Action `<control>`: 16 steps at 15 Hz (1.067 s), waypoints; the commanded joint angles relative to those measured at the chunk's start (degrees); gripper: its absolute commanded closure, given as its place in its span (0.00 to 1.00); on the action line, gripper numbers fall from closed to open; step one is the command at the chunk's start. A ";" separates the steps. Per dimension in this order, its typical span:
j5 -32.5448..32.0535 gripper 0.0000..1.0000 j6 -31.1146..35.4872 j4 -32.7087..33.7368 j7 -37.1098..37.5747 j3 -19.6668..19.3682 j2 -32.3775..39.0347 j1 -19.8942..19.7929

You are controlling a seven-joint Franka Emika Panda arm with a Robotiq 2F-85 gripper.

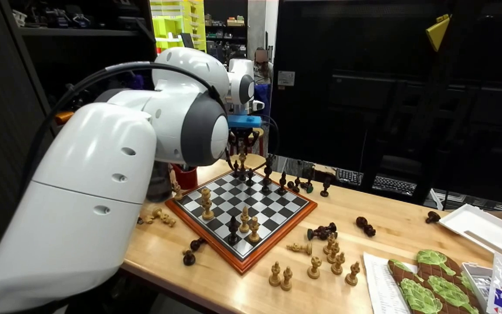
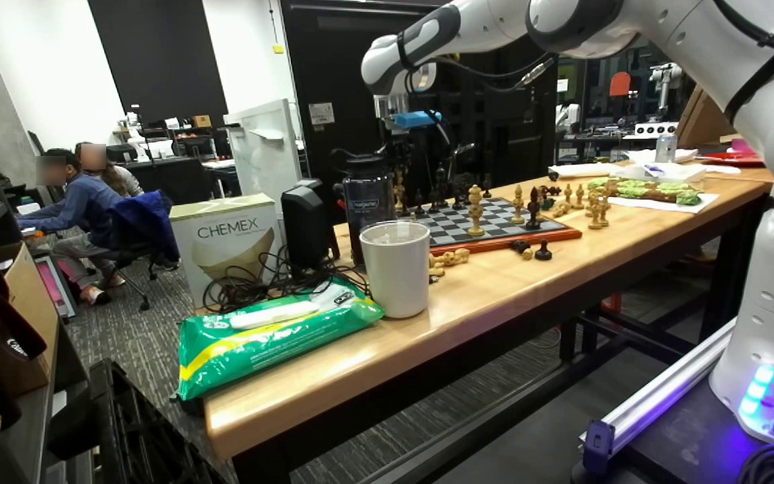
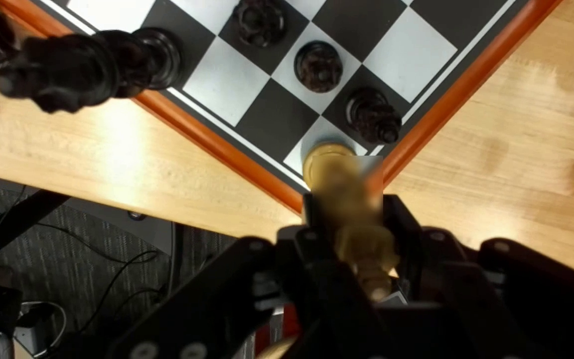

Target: Move one chess piece to the lower part of the chess board

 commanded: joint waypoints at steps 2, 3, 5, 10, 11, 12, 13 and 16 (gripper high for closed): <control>-2.39 0.92 -3.22 2.78 0.92 -1.11 -1.72 1.64; -2.73 0.92 -3.69 3.20 1.38 -1.18 -2.15 1.91; -3.35 0.92 -5.88 3.69 2.60 -1.29 -3.60 2.54; -2.91 0.92 -12.76 0.55 8.91 -0.97 -10.75 3.75; -2.76 0.92 -13.91 -0.66 10.66 -1.02 -12.51 3.88; -2.65 0.92 -15.13 -1.72 12.24 -1.04 -14.21 3.91; -2.34 0.92 -15.78 -3.49 14.14 -1.05 -16.19 3.76; -1.23 0.92 -15.19 -10.49 18.70 -0.87 -22.33 2.89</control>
